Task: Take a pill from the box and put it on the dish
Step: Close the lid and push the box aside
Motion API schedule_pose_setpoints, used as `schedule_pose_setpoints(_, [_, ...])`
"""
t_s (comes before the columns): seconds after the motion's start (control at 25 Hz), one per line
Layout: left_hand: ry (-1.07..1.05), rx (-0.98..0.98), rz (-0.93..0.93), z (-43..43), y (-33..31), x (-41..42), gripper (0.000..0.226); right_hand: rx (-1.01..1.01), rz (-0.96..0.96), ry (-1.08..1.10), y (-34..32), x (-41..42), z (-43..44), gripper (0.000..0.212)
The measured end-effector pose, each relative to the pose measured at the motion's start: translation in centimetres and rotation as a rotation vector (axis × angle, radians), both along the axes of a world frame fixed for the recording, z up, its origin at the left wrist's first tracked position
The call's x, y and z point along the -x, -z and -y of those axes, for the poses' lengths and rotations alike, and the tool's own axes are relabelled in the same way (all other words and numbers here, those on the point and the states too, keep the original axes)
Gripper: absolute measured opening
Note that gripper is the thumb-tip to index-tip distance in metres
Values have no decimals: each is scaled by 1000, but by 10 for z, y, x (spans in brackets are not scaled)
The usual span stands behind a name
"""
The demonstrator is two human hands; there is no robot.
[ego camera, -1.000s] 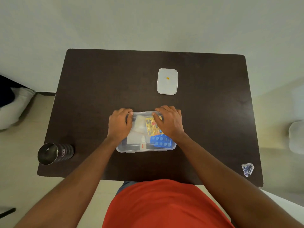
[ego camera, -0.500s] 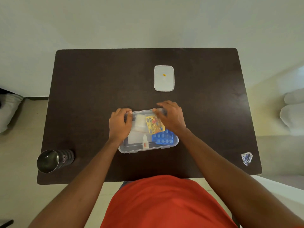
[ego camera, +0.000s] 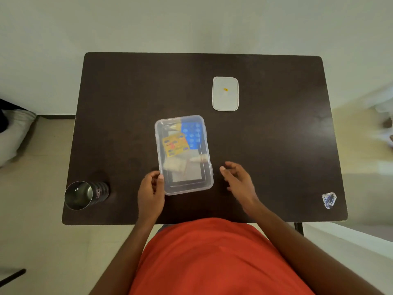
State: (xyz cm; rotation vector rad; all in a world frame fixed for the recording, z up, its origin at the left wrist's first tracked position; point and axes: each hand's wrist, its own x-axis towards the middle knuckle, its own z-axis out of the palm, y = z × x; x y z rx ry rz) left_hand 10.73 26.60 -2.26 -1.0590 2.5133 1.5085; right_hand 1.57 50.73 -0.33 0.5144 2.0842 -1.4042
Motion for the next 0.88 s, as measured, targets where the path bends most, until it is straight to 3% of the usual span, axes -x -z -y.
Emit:
schedule_pose_setpoints(0.12, [-112, -201, -26, 2, -6, 12, 26, 11, -16, -54, 4, 4, 27, 55])
schedule_pose_setpoints(0.24, [-110, -308, -37, 11, -10, 38, 30, 12, -53, -107, 2, 12, 49, 51])
schedule_pose_setpoints(0.48, [-221, -301, -13, 64, -20, 83, 34, 32, -74, -202, -18, 41, 117, 34])
schedule_pose_setpoints(0.88, [-275, -197, -23, 253, -32, 198, 28, 189, -113, -270, -14, 140, 304, 41])
